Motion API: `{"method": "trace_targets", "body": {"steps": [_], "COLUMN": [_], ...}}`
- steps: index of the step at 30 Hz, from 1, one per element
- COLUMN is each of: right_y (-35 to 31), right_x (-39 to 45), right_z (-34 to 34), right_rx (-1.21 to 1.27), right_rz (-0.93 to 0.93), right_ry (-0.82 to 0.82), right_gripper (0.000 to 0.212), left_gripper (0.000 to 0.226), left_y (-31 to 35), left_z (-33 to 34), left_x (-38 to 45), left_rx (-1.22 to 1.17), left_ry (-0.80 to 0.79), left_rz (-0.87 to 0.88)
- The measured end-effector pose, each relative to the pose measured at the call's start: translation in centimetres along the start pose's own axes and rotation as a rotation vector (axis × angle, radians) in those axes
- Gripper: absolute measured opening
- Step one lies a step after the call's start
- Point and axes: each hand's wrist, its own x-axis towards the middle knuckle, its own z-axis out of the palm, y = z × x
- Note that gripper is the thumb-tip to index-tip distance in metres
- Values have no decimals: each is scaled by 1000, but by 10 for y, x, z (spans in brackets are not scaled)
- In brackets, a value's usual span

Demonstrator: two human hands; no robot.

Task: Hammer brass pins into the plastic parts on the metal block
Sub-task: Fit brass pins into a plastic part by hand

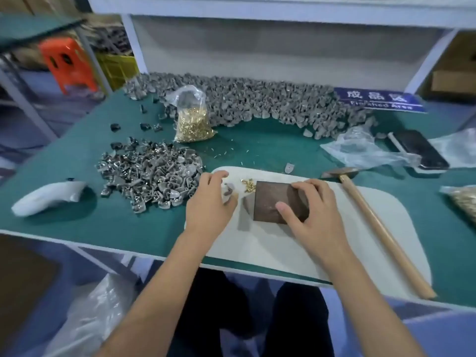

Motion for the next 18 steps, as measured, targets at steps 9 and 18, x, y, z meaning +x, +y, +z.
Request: {"method": "trace_targets", "body": {"steps": [9, 18], "right_y": [2, 2], "right_x": [5, 7], "right_z": [1, 1], "right_rx": [-8, 68], "right_rz": [-12, -52], "right_ry": [39, 42], "right_gripper": [55, 49], "left_gripper": [17, 20], "left_y": [-7, -8], "left_z": [-1, -3], "left_x": [15, 11], "left_rx": [53, -194], "left_ry": [23, 75], "left_rz": [-10, 107]}}
